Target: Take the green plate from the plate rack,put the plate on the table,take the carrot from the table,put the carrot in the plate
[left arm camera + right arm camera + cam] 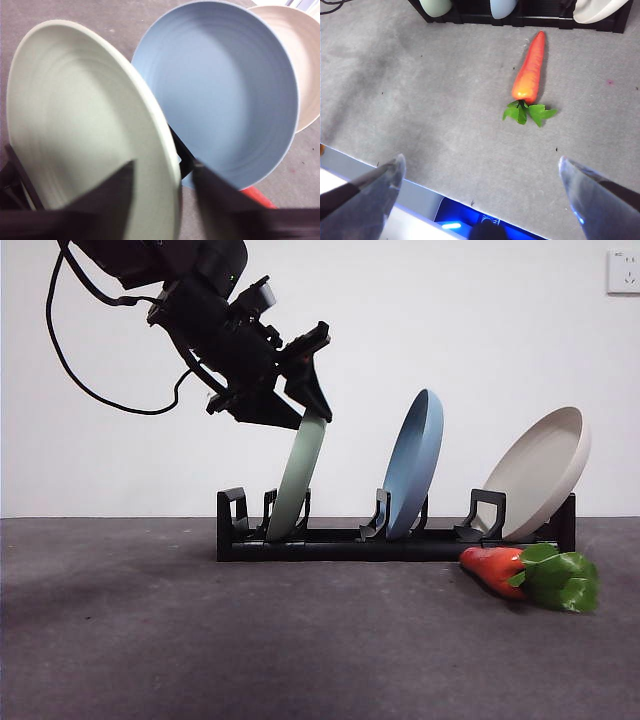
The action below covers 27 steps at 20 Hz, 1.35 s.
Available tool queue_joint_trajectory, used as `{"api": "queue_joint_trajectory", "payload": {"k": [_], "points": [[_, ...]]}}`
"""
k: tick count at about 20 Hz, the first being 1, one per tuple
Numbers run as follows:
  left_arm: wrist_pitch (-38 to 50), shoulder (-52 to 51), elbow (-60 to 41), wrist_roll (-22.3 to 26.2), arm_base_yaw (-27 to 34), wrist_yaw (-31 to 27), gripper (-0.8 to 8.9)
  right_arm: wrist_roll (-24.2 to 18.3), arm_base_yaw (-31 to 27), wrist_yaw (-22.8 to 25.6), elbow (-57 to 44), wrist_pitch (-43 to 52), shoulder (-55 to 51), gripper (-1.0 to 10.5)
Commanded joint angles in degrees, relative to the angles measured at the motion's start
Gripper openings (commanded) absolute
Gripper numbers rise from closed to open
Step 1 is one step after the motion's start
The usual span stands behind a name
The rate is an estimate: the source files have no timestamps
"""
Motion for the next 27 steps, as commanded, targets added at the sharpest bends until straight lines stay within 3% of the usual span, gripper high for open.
{"api": "queue_joint_trajectory", "payload": {"k": [1, 6, 17, 21, 24, 27], "points": [[0.4, 0.3, 0.0, 0.0, 0.0, 0.3, -0.07, 0.4, 0.1, 0.0, 0.1, 0.4, 0.0, 6.0], [0.8, 0.3, 0.0, 0.0, 0.0, 1.8, -0.07, 0.4, 0.1, 0.0, 0.1, 0.8, 0.0, 6.0], [4.8, -3.8, 1.6, -6.4, 0.4, 3.9, -0.07, 0.3, 0.1, 0.0, 0.1, 2.0, 0.7, 6.0], [-0.1, -4.7, 7.7, -7.2, 0.4, 10.4, -0.07, 0.3, 0.1, 0.0, 0.1, 2.0, 1.0, 6.0], [-11.1, -8.7, 12.3, 0.2, -0.5, 10.3, -0.06, 0.3, 0.1, 0.0, 0.1, 2.0, 1.0, 6.0], [-25.2, -16.7, 13.8, 12.1, -2.2, 3.8, -0.06, 0.4, 0.1, 0.0, 0.1, 2.1, 1.1, 6.0]]}}
